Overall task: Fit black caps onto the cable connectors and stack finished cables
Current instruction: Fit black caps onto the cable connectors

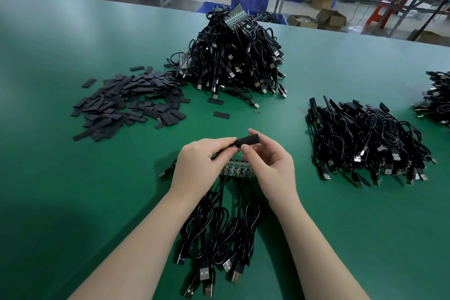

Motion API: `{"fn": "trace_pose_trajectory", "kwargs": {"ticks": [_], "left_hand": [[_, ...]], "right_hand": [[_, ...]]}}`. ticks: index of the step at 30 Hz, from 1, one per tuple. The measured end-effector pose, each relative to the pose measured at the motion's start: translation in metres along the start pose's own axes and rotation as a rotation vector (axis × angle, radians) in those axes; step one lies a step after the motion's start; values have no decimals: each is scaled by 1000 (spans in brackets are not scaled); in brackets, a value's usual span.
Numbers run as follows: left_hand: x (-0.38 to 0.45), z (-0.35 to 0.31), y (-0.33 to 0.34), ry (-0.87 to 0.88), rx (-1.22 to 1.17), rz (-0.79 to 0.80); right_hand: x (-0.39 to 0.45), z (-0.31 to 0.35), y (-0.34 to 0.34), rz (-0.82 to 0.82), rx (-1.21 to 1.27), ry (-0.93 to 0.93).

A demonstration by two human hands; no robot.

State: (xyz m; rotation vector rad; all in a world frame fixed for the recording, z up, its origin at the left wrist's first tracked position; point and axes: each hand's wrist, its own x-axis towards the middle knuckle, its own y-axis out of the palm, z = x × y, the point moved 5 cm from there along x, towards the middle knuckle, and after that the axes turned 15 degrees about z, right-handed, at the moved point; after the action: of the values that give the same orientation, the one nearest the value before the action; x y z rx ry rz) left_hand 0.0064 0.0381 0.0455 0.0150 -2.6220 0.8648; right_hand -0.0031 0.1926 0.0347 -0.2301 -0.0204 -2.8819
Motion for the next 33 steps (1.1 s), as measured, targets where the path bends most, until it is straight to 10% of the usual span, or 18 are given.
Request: {"fn": "trace_pose_trajectory", "kwargs": {"ticks": [13, 33], "left_hand": [[-1, -4, 3, -36, 57, 66], [2, 1, 5, -45, -68, 72]], "right_hand": [[-3, -2, -2, -138, -152, -51], [3, -5, 4, 96, 12, -6]]}}
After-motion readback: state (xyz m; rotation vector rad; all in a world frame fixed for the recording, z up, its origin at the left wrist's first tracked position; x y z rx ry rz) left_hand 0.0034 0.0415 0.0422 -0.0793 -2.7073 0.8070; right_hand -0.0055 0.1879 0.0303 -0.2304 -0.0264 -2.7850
